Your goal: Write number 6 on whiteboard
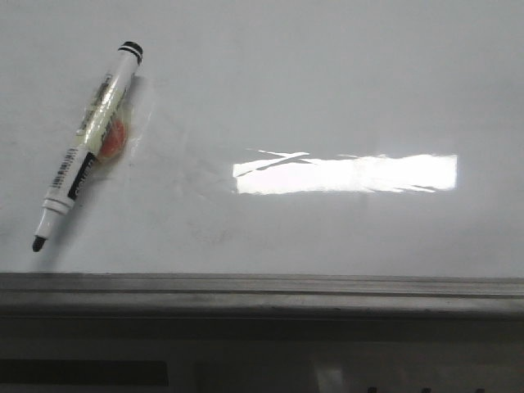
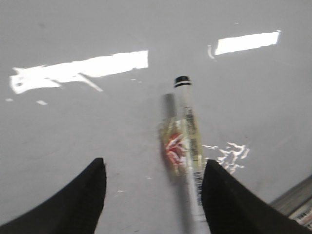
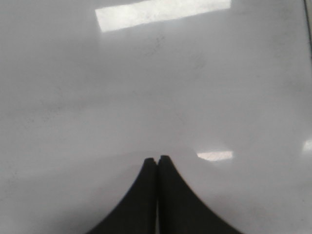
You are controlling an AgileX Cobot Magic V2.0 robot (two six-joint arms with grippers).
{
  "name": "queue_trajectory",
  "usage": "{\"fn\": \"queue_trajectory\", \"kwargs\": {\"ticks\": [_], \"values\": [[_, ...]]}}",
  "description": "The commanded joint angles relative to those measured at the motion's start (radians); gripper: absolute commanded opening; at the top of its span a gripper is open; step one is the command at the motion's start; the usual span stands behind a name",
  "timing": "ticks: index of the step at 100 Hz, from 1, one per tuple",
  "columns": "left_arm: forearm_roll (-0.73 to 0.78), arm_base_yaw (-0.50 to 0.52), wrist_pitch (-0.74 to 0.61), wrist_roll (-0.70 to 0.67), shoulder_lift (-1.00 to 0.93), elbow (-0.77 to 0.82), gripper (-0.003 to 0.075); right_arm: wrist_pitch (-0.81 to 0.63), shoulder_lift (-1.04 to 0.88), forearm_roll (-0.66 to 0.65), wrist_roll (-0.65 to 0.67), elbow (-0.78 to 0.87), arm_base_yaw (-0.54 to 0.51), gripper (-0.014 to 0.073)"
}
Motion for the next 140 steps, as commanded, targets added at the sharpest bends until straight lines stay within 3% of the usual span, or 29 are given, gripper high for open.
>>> {"fn": "queue_trajectory", "kwargs": {"ticks": [1, 15, 39, 61, 79, 86, 99, 102, 128, 140], "values": [[-0.008, -0.086, -0.139, 0.003, 0.071, -0.044, 0.0389, 0.012, 0.024, 0.002, -0.007, -0.018, -0.004, -0.0064], [-0.028, -0.165, -0.224, -0.004, 0.196, -0.068, 0.0389, 0.005, 0.024, 0.002, -0.007, -0.018, -0.004, -0.0064], [-0.055, -0.176, -0.240, -0.004, 0.368, -0.119, 0.0385, 0.012, 0.024, 0.002, -0.007, -0.018, -0.004, -0.0064], [-0.187, -0.176, -0.229, -0.008, 0.418, -0.121, 0.0268, 0.014, 0.024, 0.002, -0.007, -0.018, -0.002, -0.0064], [-0.201, -0.157, -0.220, -0.008, 0.458, -0.121, 0.0247, 0.017, 0.024, 0.008, -0.007, -0.018, 0.030, -0.0064], [-0.201, -0.157, -0.219, -0.008, 0.481, -0.121, 0.0195, 0.017, 0.024, 0.010, -0.007, -0.018, 0.041, -0.0064], [-0.201, -0.157, -0.218, -0.008, 0.520, -0.121, 0.0019, 0.032, 0.024, 0.010, -0.007, -0.018, 0.057, -0.0064], [-0.201, -0.157, -0.218, -0.008, 0.525, -0.121, -0.0022, 0.044, 0.024, 0.010, -0.007, -0.020, 0.068, -0.0064], [-0.196, -0.176, -0.190, -0.008, 0.488, -0.127, -0.0020, 0.167, 0.055, 0.021, -0.007, -0.135, 0.227, -0.0064], [-0.048, -0.214, -0.126, -0.008, 0.429, -0.151, -0.0020, 0.248, 0.086, 0.025, -0.053, -0.215, 0.349, -0.0055]]}}
